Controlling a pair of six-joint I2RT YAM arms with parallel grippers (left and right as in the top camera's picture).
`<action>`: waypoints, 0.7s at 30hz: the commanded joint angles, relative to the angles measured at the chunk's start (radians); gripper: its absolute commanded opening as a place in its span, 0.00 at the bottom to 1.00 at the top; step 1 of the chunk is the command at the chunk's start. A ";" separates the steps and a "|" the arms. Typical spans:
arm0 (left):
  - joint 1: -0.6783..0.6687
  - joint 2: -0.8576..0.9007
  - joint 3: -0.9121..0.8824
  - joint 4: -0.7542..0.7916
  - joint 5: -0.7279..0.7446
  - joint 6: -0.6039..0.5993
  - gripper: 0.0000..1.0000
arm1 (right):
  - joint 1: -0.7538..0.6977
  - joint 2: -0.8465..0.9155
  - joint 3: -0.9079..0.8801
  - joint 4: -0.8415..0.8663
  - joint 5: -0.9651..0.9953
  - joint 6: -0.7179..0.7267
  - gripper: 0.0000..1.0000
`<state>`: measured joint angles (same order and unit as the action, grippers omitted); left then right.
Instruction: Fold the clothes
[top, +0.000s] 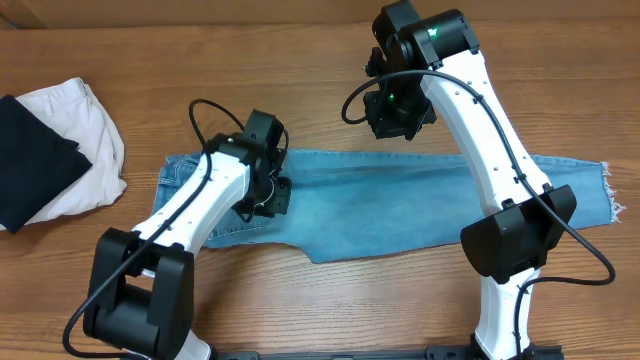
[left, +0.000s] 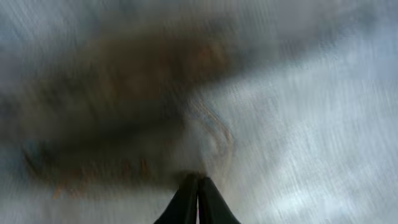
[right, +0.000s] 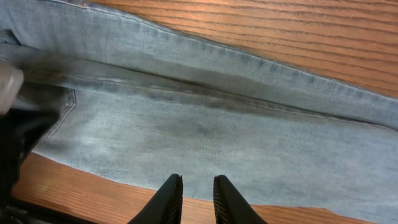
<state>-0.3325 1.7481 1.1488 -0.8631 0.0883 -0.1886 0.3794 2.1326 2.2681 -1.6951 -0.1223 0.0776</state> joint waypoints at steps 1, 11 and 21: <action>0.019 -0.001 -0.022 0.125 -0.092 -0.014 0.08 | -0.006 -0.005 -0.005 0.001 0.009 -0.007 0.21; 0.109 0.158 -0.022 0.379 -0.025 -0.061 0.11 | -0.006 -0.005 -0.005 0.001 0.008 -0.003 0.21; 0.158 0.212 0.027 0.339 0.013 -0.060 0.06 | -0.016 -0.005 -0.005 0.001 0.060 0.006 0.21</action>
<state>-0.1947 1.9148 1.1603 -0.4961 0.1120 -0.2371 0.3763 2.1326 2.2681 -1.6943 -0.1108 0.0776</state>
